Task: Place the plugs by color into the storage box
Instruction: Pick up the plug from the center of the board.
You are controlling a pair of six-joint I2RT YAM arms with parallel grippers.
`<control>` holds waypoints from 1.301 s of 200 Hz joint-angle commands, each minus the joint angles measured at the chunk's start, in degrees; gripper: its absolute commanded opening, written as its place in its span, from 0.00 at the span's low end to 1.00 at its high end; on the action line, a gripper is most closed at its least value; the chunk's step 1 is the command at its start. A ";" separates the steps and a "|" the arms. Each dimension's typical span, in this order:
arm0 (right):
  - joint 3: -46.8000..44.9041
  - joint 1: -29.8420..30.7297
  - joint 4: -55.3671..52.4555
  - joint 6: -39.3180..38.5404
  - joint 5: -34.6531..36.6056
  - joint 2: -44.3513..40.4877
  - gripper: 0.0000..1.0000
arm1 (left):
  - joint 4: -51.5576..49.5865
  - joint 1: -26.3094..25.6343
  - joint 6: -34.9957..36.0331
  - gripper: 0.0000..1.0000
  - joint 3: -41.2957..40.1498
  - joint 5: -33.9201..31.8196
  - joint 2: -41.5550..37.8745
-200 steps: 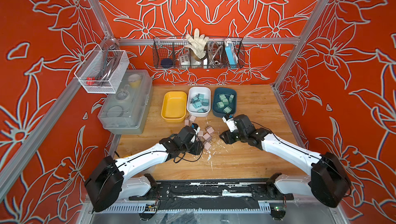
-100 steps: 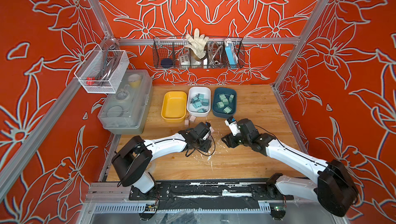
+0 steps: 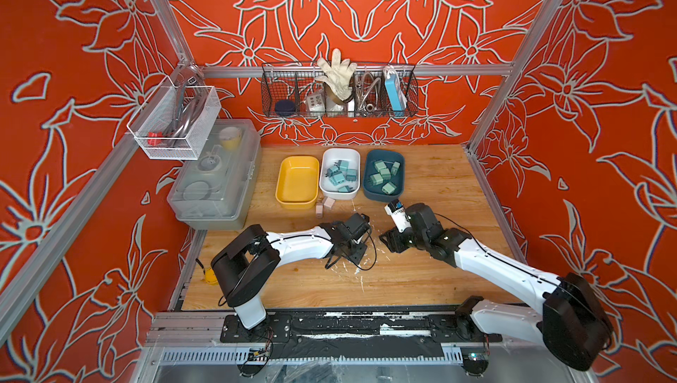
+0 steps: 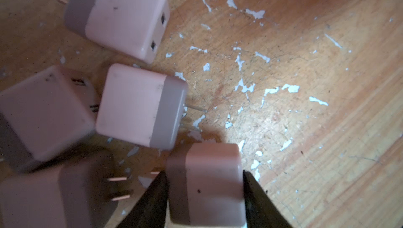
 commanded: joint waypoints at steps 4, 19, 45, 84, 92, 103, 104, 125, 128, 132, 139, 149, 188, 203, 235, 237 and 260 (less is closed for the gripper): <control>-1.00 0.12 0.00 -0.72 1.72 -1.03 0.66 | -2.80 -0.76 0.79 0.48 0.46 -1.40 -0.06; -1.13 0.12 0.05 -0.58 1.85 -1.67 0.66 | -2.80 -0.92 0.78 0.46 0.23 -1.47 -1.11; -2.03 0.12 0.91 -0.15 1.63 -3.46 0.66 | -2.02 -1.02 0.93 0.44 -0.86 -1.40 -4.30; -2.59 0.17 2.21 0.41 0.53 -4.75 0.66 | 1.15 -1.07 1.44 0.43 -3.35 -2.55 -11.04; -2.42 0.17 2.12 0.61 0.14 -4.79 0.66 | 0.75 -1.03 1.89 0.43 -3.20 -3.16 -12.06; -1.96 0.14 2.07 0.87 -0.83 -4.85 0.66 | 0.07 -1.02 2.46 0.43 -2.78 -4.16 -13.52; -1.92 0.17 2.08 0.86 -0.94 -4.83 0.66 | 0.04 -1.02 2.56 0.43 -2.71 -4.27 -13.64; -1.26 0.21 2.79 2.31 -3.46 -5.16 0.66 | -0.68 -1.00 3.52 0.43 -2.08 -6.71 -16.01; -1.22 0.20 2.92 2.53 -3.77 -5.22 0.66 | -0.69 -0.91 3.60 0.43 -2.04 -7.06 -16.25; -1.18 0.21 3.20 2.90 -4.21 -5.41 0.66 | -0.64 -0.78 3.69 0.43 -2.04 -7.59 -16.61; -1.06 0.21 3.46 3.49 -4.71 -5.59 0.66 | -0.60 -0.54 3.83 0.43 -2.02 -8.13 -17.27; -0.97 0.21 3.82 4.20 -4.97 -5.95 0.66 | -0.45 0.08 3.95 0.44 -2.08 -8.47 -17.93; -0.25 0.44 5.13 7.47 -4.76 -6.97 0.66 | 1.86 5.38 3.64 0.44 -2.98 -8.32 -19.38; 0.85 0.49 4.46 9.37 -3.43 -6.11 0.66 | 2.77 8.51 3.03 0.44 -3.10 -7.07 -19.30; 4.82 0.56 3.99 11.62 -2.68 -2.15 0.66 | 3.95 14.15 3.58 0.44 -2.61 -6.76 -18.74; 5.18 0.65 4.01 11.70 -2.80 -1.86 0.66 | 4.01 14.46 3.66 0.44 -2.50 -6.69 -18.70; 9.21 0.90 3.97 12.57 -3.69 2.41 0.65 | 4.49 18.61 4.19 0.44 -1.80 -5.88 -17.70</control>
